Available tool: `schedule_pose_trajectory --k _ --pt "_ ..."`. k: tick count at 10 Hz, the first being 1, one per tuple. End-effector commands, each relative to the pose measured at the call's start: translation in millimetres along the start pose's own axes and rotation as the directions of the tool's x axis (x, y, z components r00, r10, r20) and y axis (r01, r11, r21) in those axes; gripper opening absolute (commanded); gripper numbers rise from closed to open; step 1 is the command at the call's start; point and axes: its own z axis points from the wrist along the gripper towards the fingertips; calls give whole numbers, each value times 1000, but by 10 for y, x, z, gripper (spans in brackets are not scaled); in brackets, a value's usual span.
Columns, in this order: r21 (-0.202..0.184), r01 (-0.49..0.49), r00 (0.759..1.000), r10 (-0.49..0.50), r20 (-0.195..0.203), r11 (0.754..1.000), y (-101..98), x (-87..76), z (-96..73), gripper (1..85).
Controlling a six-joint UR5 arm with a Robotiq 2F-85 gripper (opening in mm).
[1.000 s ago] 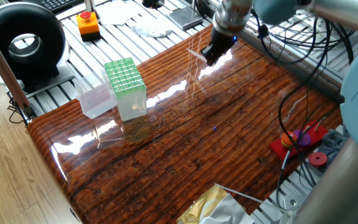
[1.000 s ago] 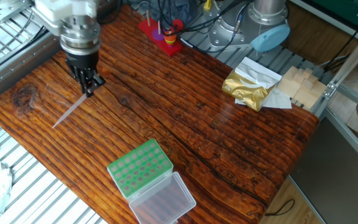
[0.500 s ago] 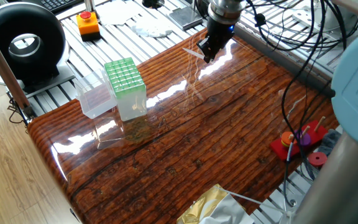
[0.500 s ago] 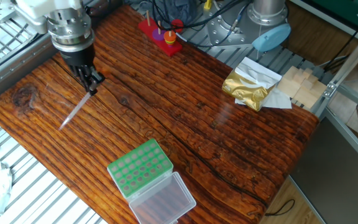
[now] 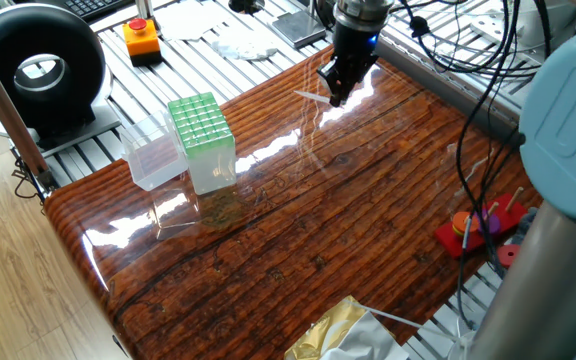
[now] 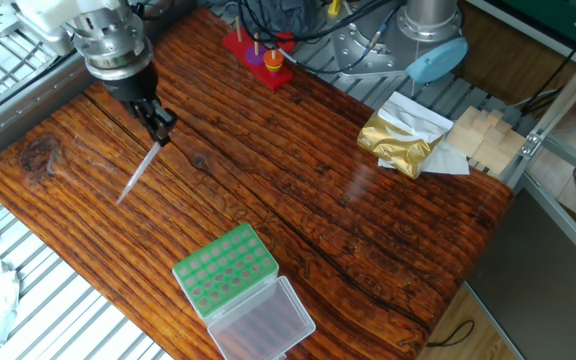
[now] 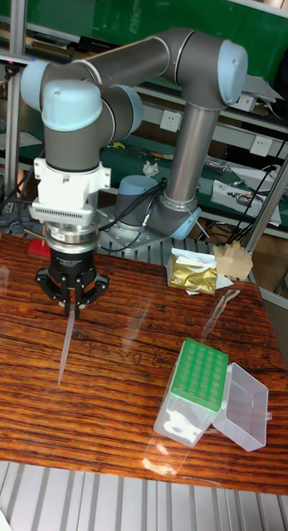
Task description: Insert a large pipette tip into the holder for large pipette tips
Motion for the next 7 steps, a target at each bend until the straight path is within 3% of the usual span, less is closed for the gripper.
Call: schedule_pose_trajectory --k 1,5,7 --pt "-23 -28 999 27 -23 999 96 152 -118 10" --pt "-26 -46 999 46 -23 999 117 177 -126 10" --pt "-8 -42 999 42 7 999 66 102 -124 10"
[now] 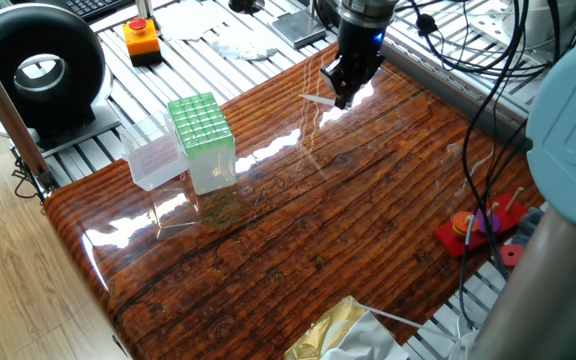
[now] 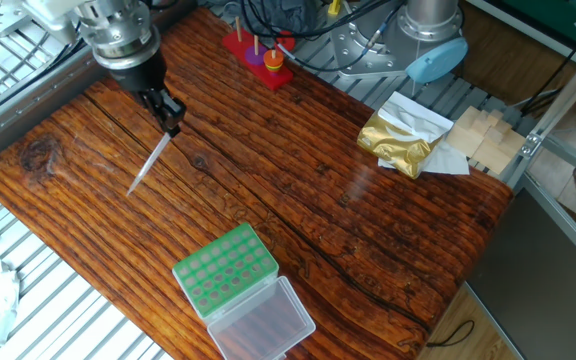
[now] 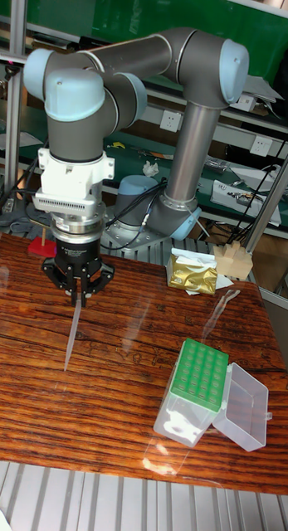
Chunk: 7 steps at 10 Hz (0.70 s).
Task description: Insert a large pipette tip into the holder for large pipette tips
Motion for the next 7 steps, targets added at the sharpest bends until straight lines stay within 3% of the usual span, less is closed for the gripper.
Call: schedule_pose_trajectory --k 1,2,4,7 --pt "51 9 999 -11 45 999 -131 -107 -28 10" --pt "108 30 997 -38 69 994 -276 -177 -44 10" --pt "136 37 999 -39 16 990 -353 -44 -47 10" --pt "147 33 999 -35 9 989 -382 -26 -51 10"
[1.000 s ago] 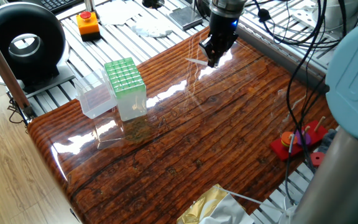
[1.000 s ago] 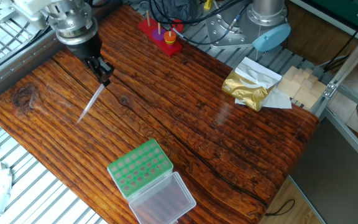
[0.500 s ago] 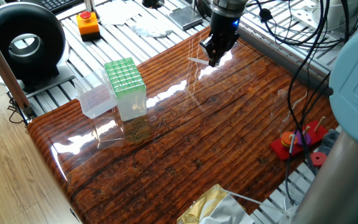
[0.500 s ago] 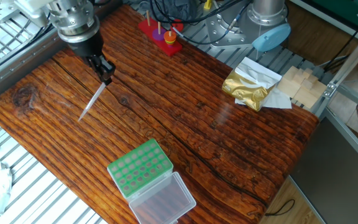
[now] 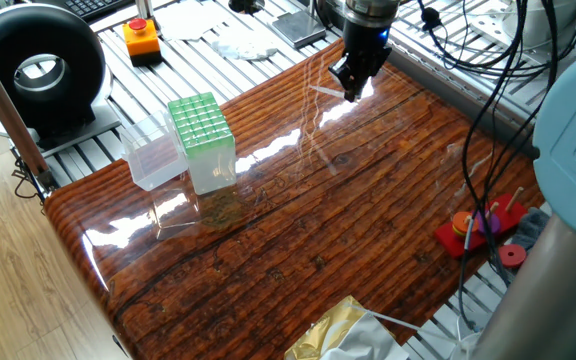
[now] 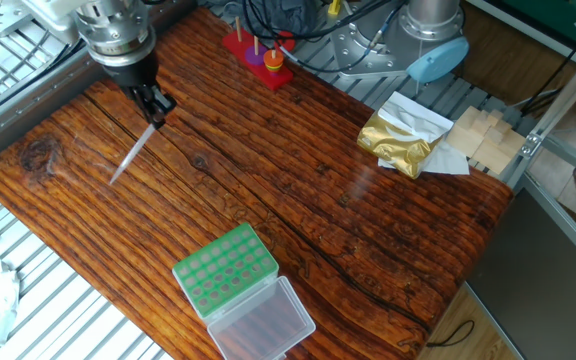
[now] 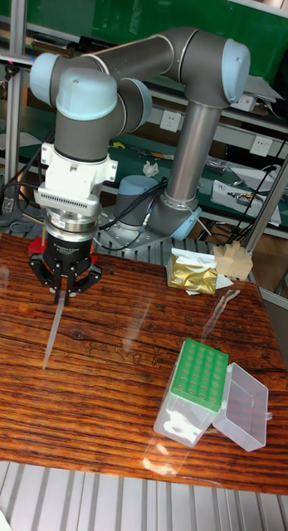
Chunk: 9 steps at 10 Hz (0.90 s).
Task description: Insert a large pipette tip into the holder for large pipette tips
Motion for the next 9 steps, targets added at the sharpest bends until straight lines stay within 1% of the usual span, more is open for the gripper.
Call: schedule_pose_trajectory --k 1,3,5,6,8,9 --pt "14 -1 1000 1 -7 1000 -44 20 -14 10" --pt "20 -3 1000 3 -7 1000 -60 19 -14 10" --pt "22 -3 1000 2 15 1000 -65 -38 -14 10" --pt "17 -4 1000 3 22 1000 -52 -57 -14 10" --pt "12 -5 1000 5 24 1000 -40 -60 -14 10" --pt "1 -2 1000 2 26 1000 -11 -66 -14 10"
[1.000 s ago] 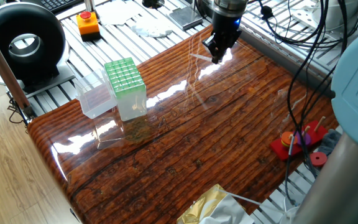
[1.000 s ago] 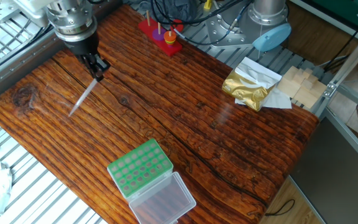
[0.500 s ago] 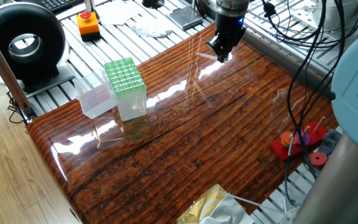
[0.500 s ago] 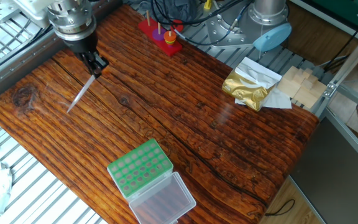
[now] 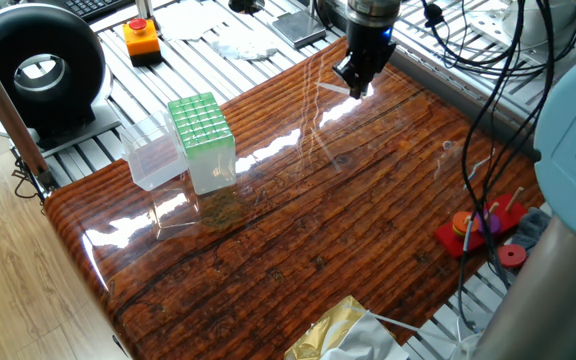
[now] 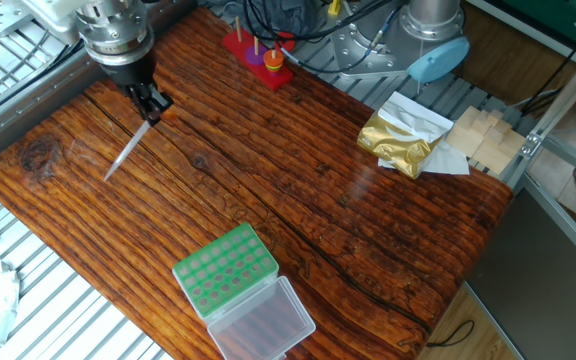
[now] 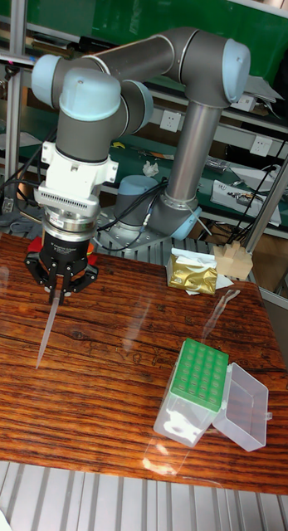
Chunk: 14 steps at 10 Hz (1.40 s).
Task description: Insert a large pipette tip into the holder for large pipette tips
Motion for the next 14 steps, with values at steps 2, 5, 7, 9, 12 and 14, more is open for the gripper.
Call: schedule_pose_trajectory --k 2,5,7,9,12,14 --pt "-27 3 1000 -3 -9 1000 61 25 -12 10" --pt "-45 15 998 -18 -54 999 -6 73 -433 10" --pt "-67 8 997 -12 -71 998 -25 156 -639 10" --pt "-108 -15 996 6 -86 994 97 313 -992 10" --pt "-148 -46 996 34 -82 988 346 464 -1318 10" --pt "-156 -37 998 29 -54 987 386 482 -1423 10"
